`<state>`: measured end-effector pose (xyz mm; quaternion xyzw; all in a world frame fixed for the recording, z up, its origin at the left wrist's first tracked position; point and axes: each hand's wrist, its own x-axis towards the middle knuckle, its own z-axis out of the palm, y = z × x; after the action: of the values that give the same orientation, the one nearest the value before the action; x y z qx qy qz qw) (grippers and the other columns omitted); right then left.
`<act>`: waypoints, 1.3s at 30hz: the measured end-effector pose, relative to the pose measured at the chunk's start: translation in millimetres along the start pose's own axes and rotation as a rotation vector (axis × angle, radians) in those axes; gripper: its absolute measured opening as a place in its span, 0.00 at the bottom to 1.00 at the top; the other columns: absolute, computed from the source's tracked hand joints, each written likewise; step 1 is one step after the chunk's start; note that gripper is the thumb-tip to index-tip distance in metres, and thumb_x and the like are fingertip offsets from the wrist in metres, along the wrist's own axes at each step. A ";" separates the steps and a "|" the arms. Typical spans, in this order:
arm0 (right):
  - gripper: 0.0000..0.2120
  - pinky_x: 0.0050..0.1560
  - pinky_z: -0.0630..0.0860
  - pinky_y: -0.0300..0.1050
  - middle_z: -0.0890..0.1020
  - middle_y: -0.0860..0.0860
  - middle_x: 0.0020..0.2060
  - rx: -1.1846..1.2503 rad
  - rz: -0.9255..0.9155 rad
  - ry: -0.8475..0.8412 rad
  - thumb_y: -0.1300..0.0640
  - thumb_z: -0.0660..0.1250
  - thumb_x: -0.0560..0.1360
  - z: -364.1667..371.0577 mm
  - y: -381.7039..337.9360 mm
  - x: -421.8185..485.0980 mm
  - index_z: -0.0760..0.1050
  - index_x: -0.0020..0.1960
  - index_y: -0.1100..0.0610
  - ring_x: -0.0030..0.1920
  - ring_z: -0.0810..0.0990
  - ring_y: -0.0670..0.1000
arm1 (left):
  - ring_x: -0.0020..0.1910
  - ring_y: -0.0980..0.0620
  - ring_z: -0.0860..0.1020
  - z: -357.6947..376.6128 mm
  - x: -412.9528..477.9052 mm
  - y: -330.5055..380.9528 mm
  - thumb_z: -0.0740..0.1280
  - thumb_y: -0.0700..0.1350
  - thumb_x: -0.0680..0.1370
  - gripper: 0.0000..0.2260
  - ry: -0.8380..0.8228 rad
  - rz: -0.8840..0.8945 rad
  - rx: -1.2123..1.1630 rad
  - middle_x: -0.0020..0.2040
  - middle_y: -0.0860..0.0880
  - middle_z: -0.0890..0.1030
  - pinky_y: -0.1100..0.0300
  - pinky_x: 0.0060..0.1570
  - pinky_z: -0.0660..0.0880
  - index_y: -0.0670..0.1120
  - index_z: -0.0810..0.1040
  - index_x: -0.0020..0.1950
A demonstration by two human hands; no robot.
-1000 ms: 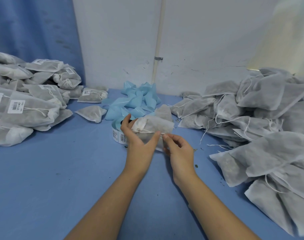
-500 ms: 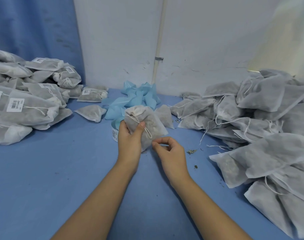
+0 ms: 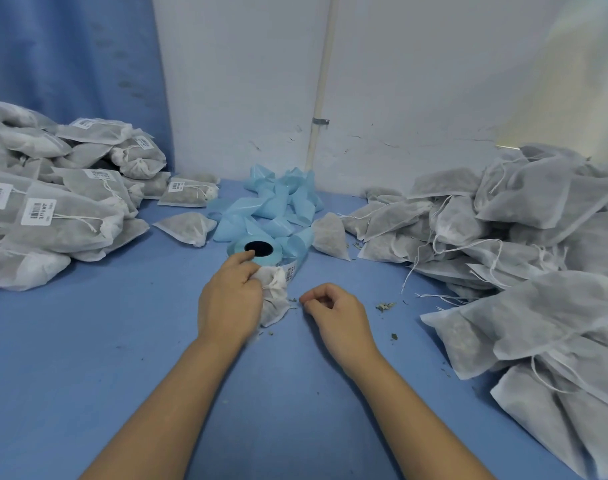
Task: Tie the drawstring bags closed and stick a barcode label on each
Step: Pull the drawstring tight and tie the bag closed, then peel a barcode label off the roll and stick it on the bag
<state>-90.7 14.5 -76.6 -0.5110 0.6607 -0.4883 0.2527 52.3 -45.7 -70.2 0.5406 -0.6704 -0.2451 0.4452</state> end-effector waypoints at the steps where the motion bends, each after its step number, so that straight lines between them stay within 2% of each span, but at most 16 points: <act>1: 0.08 0.36 0.69 0.25 0.81 0.44 0.38 0.000 -0.003 -0.001 0.63 0.65 0.74 0.0 -0.2 -0.4 0.79 0.41 0.52 0.35 0.75 0.34 | 0.63 0.53 0.71 0.7 0.0 0.5 0.59 0.36 0.74 0.13 -0.011 0.006 0.037 0.70 0.59 0.70 0.60 0.52 0.65 0.45 0.82 0.51; 5: 0.09 0.36 0.69 0.26 0.82 0.45 0.39 -0.016 -0.020 -0.004 0.63 0.64 0.74 0.8 -0.3 -1.9 0.79 0.42 0.52 0.35 0.75 0.35 | 0.62 0.53 0.72 1.3 1.1 4.0 0.56 0.38 0.77 0.16 -0.064 0.028 0.178 0.72 0.60 0.67 0.60 0.48 0.65 0.48 0.80 0.57; 9: 0.08 0.36 0.68 0.26 0.82 0.46 0.40 -0.058 -0.035 -0.008 0.63 0.64 0.74 1.4 -0.1 -2.2 0.79 0.42 0.53 0.36 0.75 0.38 | 0.58 0.54 0.73 4.9 1.6 6.6 0.55 0.40 0.78 0.16 -0.102 0.070 0.270 0.71 0.61 0.65 0.60 0.44 0.65 0.51 0.79 0.58; 12: 0.07 0.37 0.69 0.28 0.82 0.47 0.41 -0.081 -0.045 -0.012 0.63 0.64 0.73 2.6 0.0 -2.2 0.80 0.44 0.55 0.38 0.76 0.41 | 0.62 0.58 0.71 5.7 1.0 2.5 0.55 0.41 0.79 0.17 -0.116 0.127 0.260 0.72 0.64 0.64 0.64 0.44 0.61 0.52 0.78 0.62; 16: 0.08 0.40 0.70 0.31 0.83 0.48 0.42 -0.079 -0.050 -0.007 0.64 0.64 0.73 2.9 0.7 -1.2 0.81 0.44 0.56 0.41 0.78 0.44 | 0.65 0.59 0.70 5.0 -2.7 -4.2 0.56 0.39 0.78 0.20 -0.100 0.187 0.206 0.70 0.64 0.68 0.69 0.46 0.59 0.53 0.74 0.67; 19: 0.08 0.39 0.68 0.27 0.81 0.49 0.44 -0.059 -0.079 0.046 0.64 0.64 0.74 3.3 1.5 -1.3 0.79 0.47 0.54 0.39 0.76 0.41 | 0.60 0.59 0.72 5.0 -4.7 -6.2 0.57 0.39 0.76 0.20 -0.146 0.224 0.080 0.64 0.65 0.73 0.68 0.49 0.64 0.53 0.78 0.63; 23: 0.21 0.43 0.71 0.30 0.71 0.43 0.51 -0.029 -0.288 0.079 0.64 0.62 0.78 0.6 2.4 -2.7 0.71 0.61 0.40 0.37 0.74 0.40 | 0.59 0.60 0.75 1.3 -8.1 0.4 0.57 0.42 0.66 0.21 -0.330 0.190 -0.229 0.57 0.62 0.79 0.58 0.62 0.70 0.56 0.81 0.52; 26: 0.23 0.37 0.71 0.40 0.67 0.43 0.53 -0.399 -0.414 0.067 0.62 0.59 0.79 -2.5 5.0 -0.8 0.68 0.69 0.40 0.38 0.71 0.44 | 0.58 0.60 0.76 -0.2 -9.4 2.7 0.57 0.42 0.64 0.21 -0.395 0.175 -0.311 0.55 0.61 0.80 0.55 0.62 0.71 0.57 0.81 0.50; 28: 0.24 0.37 0.69 0.42 0.66 0.44 0.55 -0.530 -0.419 0.086 0.60 0.59 0.79 -3.2 6.8 1.8 0.65 0.72 0.42 0.41 0.71 0.45 | 0.58 0.58 0.76 -0.1 -9.2 4.3 0.57 0.41 0.62 0.21 -0.414 0.160 -0.350 0.55 0.59 0.81 0.54 0.62 0.71 0.56 0.81 0.48; 30: 0.24 0.43 0.71 0.42 0.68 0.46 0.58 -0.447 -0.320 0.115 0.58 0.60 0.79 -3.3 6.7 3.7 0.61 0.74 0.46 0.46 0.74 0.46 | 0.58 0.56 0.76 0.6 -9.2 6.8 0.58 0.39 0.61 0.21 -0.424 0.135 -0.405 0.55 0.56 0.81 0.57 0.62 0.71 0.53 0.82 0.48; 32: 0.26 0.52 0.72 0.40 0.70 0.46 0.61 -0.252 -0.201 0.121 0.57 0.62 0.79 -3.9 6.4 4.7 0.59 0.75 0.51 0.56 0.75 0.46 | 0.57 0.56 0.77 1.5 -9.9 9.2 0.58 0.38 0.60 0.22 -0.444 0.121 -0.458 0.55 0.54 0.81 0.65 0.59 0.71 0.49 0.82 0.48; 34: 0.25 0.55 0.70 0.32 0.74 0.44 0.59 -0.062 -0.119 0.093 0.58 0.64 0.79 -5.9 6.0 5.3 0.61 0.73 0.53 0.58 0.75 0.43 | 0.57 0.57 0.77 2.6 -11.7 11.1 0.58 0.37 0.59 0.22 -0.473 0.120 -0.495 0.55 0.52 0.81 0.69 0.56 0.70 0.47 0.83 0.48; 35: 0.23 0.55 0.70 0.29 0.75 0.43 0.57 0.004 -0.094 0.077 0.59 0.64 0.78 -7.5 5.4 5.1 0.64 0.71 0.52 0.57 0.75 0.42 | 0.57 0.57 0.77 3.4 -12.5 11.6 0.58 0.37 0.59 0.22 -0.488 0.121 -0.508 0.55 0.52 0.81 0.69 0.56 0.71 0.47 0.83 0.48; 37: 0.17 0.57 0.72 0.33 0.78 0.42 0.55 0.079 -0.081 0.053 0.60 0.65 0.78 -9.8 5.0 5.2 0.71 0.66 0.51 0.57 0.76 0.41 | 0.57 0.56 0.77 5.3 -13.5 11.9 0.58 0.37 0.60 0.23 -0.512 0.117 -0.525 0.55 0.52 0.81 0.65 0.59 0.71 0.46 0.83 0.49; 39: 0.11 0.55 0.74 0.34 0.80 0.42 0.52 0.118 -0.106 0.042 0.61 0.66 0.77 -10.0 4.5 5.1 0.76 0.57 0.49 0.55 0.78 0.40 | 0.58 0.55 0.78 6.7 -13.9 12.0 0.58 0.36 0.60 0.24 -0.525 0.113 -0.539 0.56 0.51 0.81 0.59 0.62 0.72 0.44 0.83 0.51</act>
<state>-102.8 13.7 -75.9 -0.5189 0.6080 -0.5498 0.2424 40.7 -30.0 -68.3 0.2852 -0.7017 -0.5179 0.3975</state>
